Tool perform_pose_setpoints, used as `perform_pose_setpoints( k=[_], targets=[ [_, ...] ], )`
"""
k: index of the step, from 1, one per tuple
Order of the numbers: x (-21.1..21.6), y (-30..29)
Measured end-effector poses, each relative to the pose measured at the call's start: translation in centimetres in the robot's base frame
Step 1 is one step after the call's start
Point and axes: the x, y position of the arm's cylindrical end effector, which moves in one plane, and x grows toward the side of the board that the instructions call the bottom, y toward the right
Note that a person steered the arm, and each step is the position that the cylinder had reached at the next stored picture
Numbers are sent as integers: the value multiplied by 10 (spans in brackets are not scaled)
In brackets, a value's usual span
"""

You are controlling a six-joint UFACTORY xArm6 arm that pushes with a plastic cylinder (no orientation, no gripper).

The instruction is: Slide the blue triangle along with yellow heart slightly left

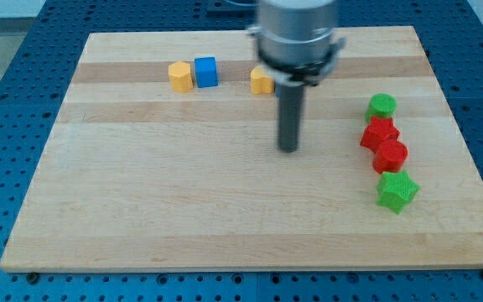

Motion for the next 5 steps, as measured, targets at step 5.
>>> perform_pose_setpoints(
  k=[5],
  targets=[
    [-154,-10]
  ],
)
